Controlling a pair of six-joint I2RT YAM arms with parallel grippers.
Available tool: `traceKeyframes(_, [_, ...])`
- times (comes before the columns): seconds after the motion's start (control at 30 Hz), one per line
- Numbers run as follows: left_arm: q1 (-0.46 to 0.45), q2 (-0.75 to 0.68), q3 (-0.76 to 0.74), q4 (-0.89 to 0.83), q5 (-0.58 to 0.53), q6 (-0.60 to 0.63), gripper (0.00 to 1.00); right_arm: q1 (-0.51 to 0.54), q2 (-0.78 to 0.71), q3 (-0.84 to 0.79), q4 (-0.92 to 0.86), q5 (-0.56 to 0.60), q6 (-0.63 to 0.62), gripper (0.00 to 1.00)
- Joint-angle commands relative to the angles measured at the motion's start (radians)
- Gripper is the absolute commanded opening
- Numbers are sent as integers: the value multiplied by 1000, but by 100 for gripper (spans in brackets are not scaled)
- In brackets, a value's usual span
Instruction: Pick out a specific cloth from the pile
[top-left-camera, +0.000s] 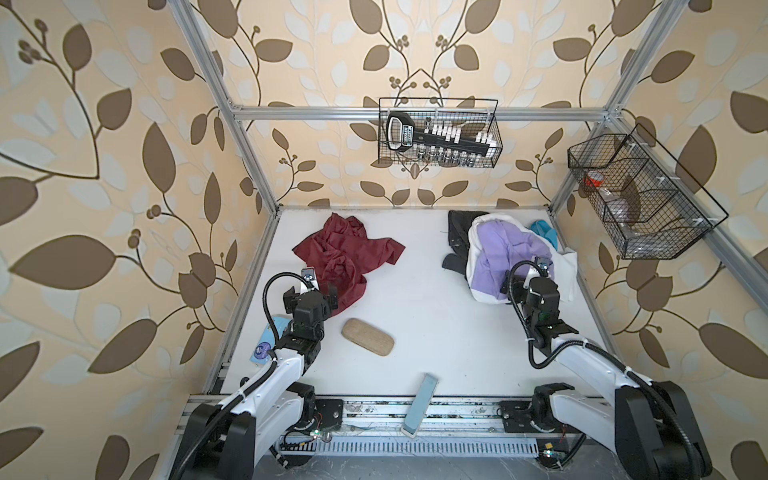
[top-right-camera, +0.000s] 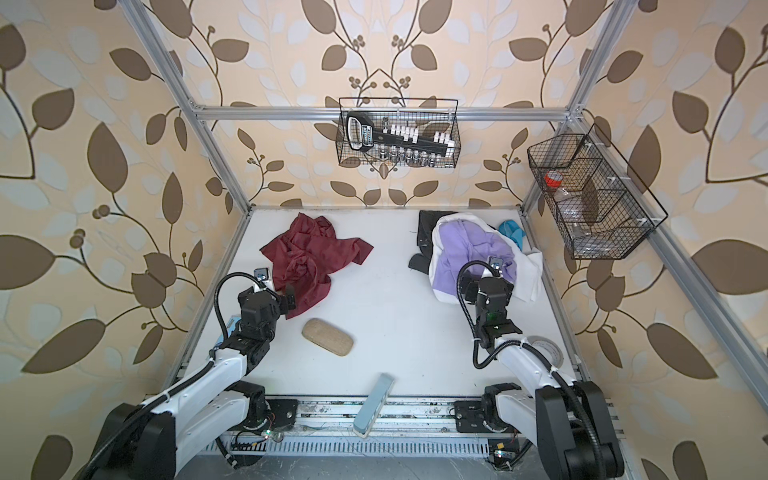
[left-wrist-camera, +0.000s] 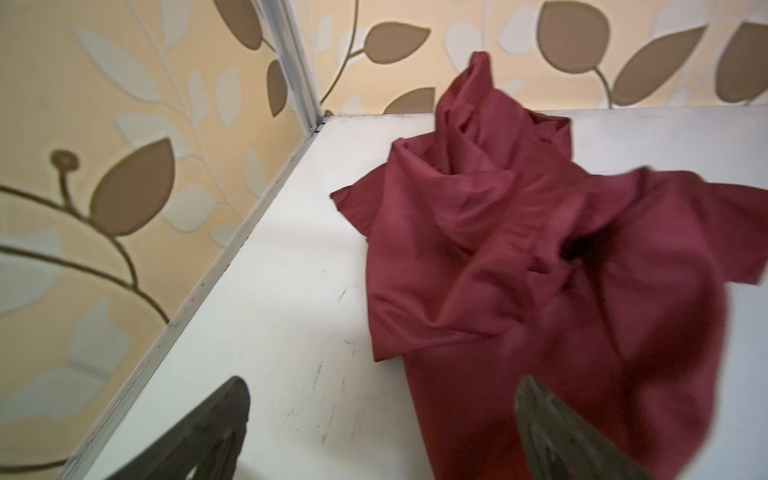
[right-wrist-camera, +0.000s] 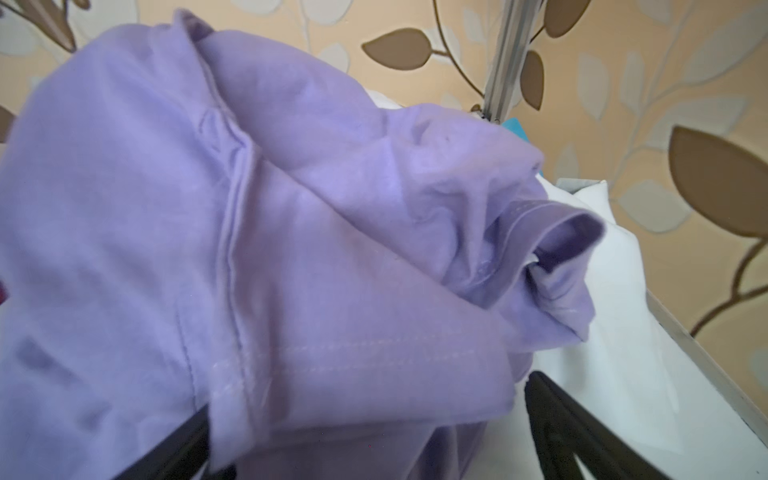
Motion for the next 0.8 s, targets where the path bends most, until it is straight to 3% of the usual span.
traceKeyframes(0.0, [43,102,-4,237,57,-41,98,-31,50,-44,219,45,-3,99])
traceKeyframes(0.2, [55,305,-31,461,140,-47,98,-103,176,-94,396,0,37,97])
traceKeyframes(0.37, [58,502,6,582,236,-2,95,-118,190,-137,534,-91,-18,97])
traceKeyframes(0.43, [58,476,45,468,271,-1,95,-117,222,-156,606,-134,-42,97])
traceKeyframes(0.57, [67,486,74,420,306,7,96,-118,385,-152,771,-222,-84,96])
traceKeyframes(0.67, [82,500,117,355,318,0,97,-119,371,-114,662,-375,-146,99])
traceKeyframes(0.77, [99,507,146,301,332,-16,97,-134,373,-110,657,-413,-141,100])
